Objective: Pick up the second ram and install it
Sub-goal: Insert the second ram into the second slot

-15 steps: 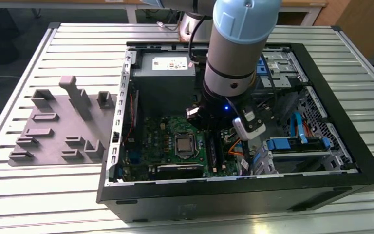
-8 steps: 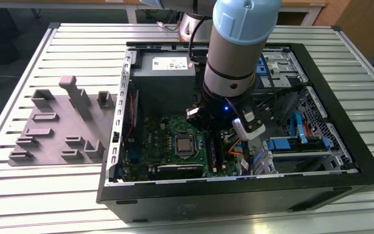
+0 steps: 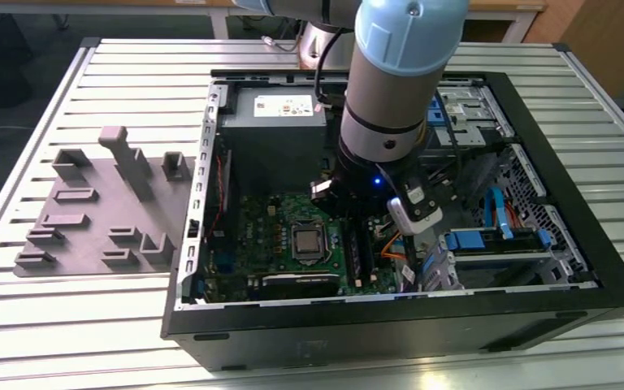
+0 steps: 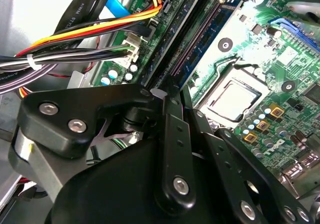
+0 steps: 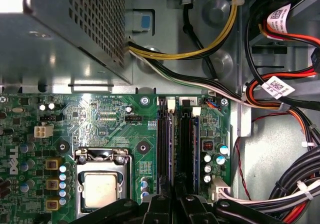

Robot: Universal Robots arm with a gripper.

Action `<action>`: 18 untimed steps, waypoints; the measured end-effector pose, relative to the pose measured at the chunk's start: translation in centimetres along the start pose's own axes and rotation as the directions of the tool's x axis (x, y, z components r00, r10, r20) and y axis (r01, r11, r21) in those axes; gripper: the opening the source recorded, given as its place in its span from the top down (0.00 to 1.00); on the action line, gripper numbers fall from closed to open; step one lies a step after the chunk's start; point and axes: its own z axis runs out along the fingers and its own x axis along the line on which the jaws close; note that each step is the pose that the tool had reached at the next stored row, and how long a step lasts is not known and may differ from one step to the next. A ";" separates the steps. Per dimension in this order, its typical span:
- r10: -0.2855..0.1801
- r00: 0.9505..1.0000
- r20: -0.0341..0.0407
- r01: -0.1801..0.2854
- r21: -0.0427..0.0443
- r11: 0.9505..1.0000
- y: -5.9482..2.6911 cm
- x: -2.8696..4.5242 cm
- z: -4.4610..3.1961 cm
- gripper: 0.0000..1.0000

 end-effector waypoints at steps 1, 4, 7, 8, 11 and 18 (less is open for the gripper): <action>0.000 1.000 0.000 0.000 0.000 1.000 0.00 0.00 0.00 0.86; 0.000 1.000 0.000 0.000 0.000 1.000 0.00 0.00 0.01 0.86; 0.000 1.000 0.000 0.000 0.000 1.000 0.00 0.00 0.02 0.79; 0.000 1.000 0.000 0.000 0.000 1.000 0.00 0.00 0.02 0.79; 0.000 1.000 0.000 0.000 0.000 1.000 0.00 0.00 -0.23 0.79; 0.000 1.000 0.000 0.000 0.000 1.000 0.01 0.00 -0.59 0.79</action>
